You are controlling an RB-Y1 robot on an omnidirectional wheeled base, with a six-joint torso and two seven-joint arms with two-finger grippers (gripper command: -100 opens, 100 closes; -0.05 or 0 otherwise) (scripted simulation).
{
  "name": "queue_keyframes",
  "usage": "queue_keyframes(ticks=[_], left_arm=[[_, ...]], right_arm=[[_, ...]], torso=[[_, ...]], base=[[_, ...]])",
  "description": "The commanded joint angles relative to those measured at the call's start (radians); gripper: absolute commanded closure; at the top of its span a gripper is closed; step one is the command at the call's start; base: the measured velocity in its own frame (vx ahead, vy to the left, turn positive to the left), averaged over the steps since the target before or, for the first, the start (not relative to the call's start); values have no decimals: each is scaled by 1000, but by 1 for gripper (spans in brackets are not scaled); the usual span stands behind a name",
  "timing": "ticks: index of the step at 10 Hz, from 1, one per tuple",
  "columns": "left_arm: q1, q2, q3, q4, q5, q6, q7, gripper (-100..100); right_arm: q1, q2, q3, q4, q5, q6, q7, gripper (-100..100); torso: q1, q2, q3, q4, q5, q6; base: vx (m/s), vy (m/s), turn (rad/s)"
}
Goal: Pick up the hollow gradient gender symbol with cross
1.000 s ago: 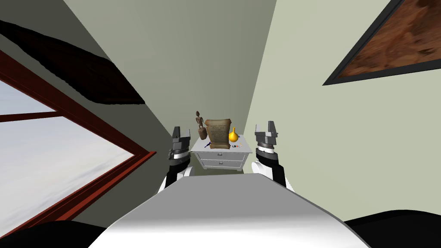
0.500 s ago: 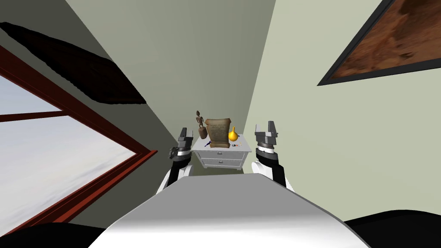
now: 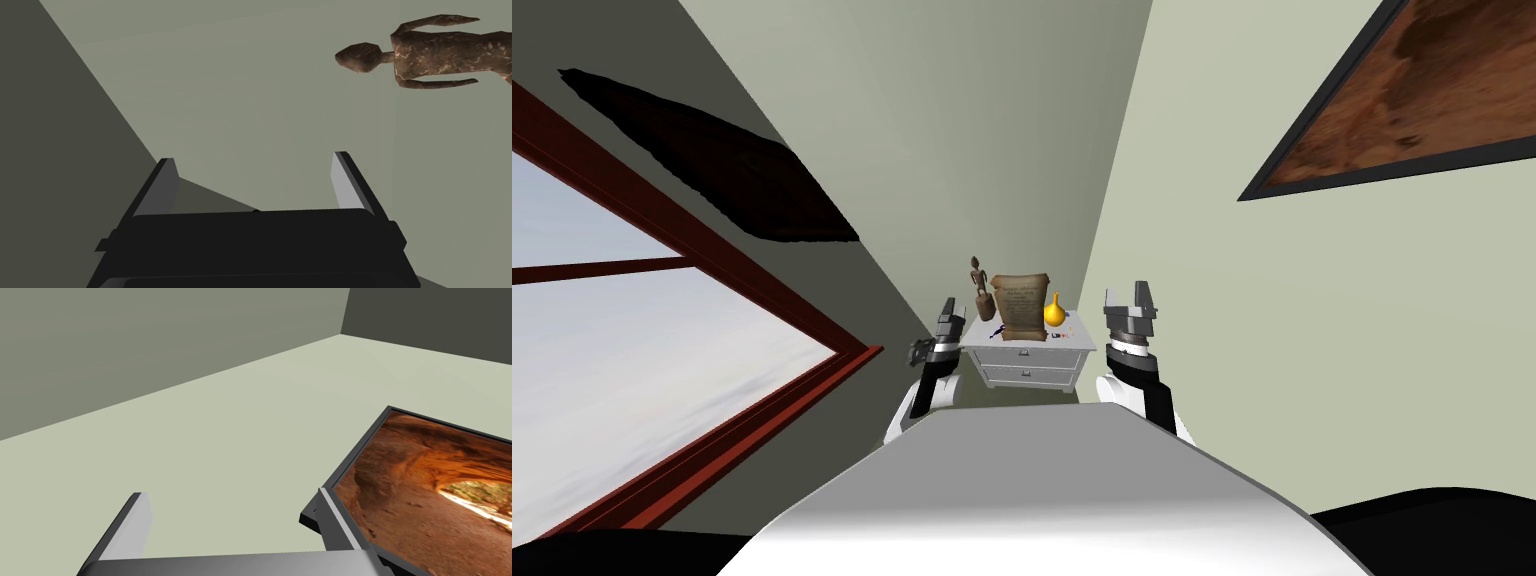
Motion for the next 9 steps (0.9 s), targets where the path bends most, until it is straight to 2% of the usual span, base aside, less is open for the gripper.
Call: queue_keyframes(ticks=[1,2,3,4,5,6,7,8,9], left_arm=[[-46,23,29,50,13,50,40,-100],[-46,23,29,68,13,55,40,-100],[-82,32,44,99,20,85,60,-100],[-82,32,44,118,20,85,60,-100],[-119,40,59,157,28,118,82,-100],[-119,40,59,173,28,118,82,-100],[-158,48,74,219,37,152,103,-100],[-158,48,74,229,37,152,103,-100],[-199,55,89,276,46,189,123,-100]], right_arm=[[0,0,0,0,0,0,0,0],[0,0,0,0,0,0,0,0],[0,0,0,0,0,0,0,0],[0,0,0,0,0,0,0,0],[0,0,0,0,0,0,0,0],[0,0,0,0,0,0,0,0],[0,0,0,0,0,0,0,0],[0,0,0,0,0,0,0,0],[0,0,0,0,0,0,0,0]], torso=[[0,0,0,0,0,0],[0,1,0,0,0,0],[0,1,0,0,0,0],[1,0,0,0,0,0],[0,-1,0,0,0,0],[0,0,0,0,0,0],[0,-1,0,0,0,0],[0,-1,0,0,0,0],[-1,-1,0,0,0,0]], base=[[-46,25,19],[-31,26,-2],[-24,32,13],[-18,20,2],[-25,18,6],[-19,16,3],[-19,18,4],[-14,15,-1],[-19,19,1]])
